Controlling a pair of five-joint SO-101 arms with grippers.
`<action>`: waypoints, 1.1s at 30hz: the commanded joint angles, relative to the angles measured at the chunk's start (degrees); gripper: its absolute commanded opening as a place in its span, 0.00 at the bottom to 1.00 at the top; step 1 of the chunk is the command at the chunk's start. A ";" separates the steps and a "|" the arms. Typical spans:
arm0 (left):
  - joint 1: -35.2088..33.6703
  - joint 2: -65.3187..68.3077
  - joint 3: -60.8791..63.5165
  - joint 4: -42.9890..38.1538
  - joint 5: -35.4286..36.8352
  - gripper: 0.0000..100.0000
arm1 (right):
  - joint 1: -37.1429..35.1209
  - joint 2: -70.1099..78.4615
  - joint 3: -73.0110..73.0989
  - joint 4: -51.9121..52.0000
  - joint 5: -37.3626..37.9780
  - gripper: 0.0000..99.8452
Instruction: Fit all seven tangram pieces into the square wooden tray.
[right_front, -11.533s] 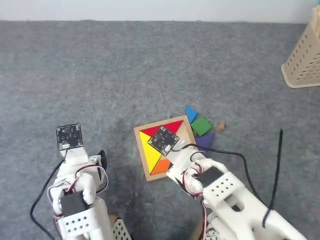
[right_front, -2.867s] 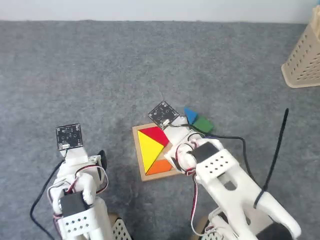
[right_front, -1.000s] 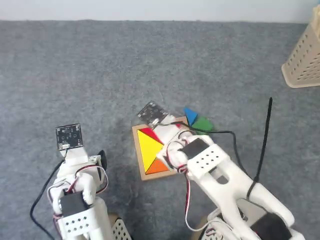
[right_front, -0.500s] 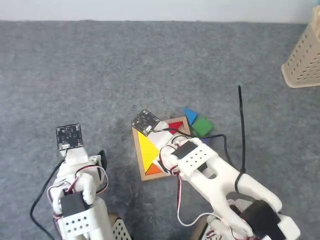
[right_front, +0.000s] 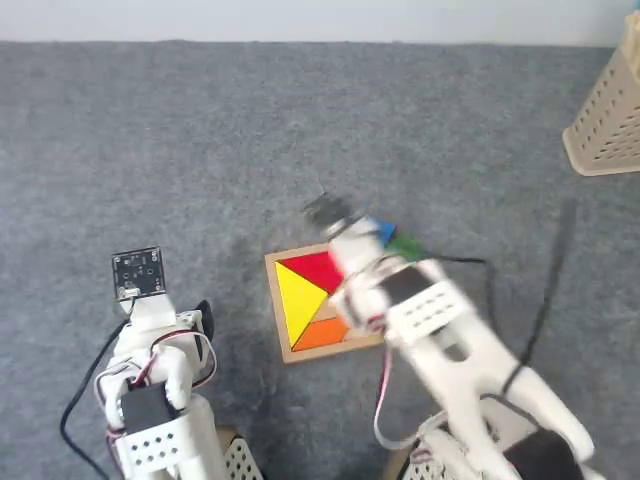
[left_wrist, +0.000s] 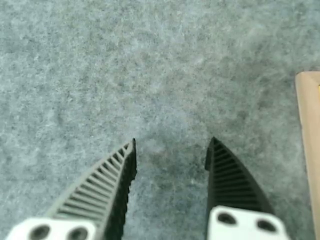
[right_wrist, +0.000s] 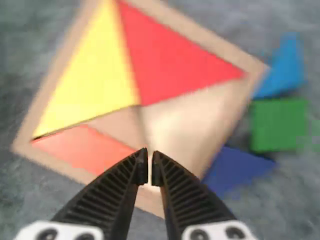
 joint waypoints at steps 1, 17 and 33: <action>0.09 -0.88 -0.75 0.26 -0.26 0.22 | 15.87 -2.68 -6.77 3.12 -1.58 0.14; 0.09 -0.88 -0.75 0.26 -0.26 0.22 | 21.41 21.32 -20.13 -0.04 13.63 0.18; 0.09 -0.88 -0.75 0.26 -0.26 0.22 | 21.23 39.87 -31.65 -0.04 28.66 0.18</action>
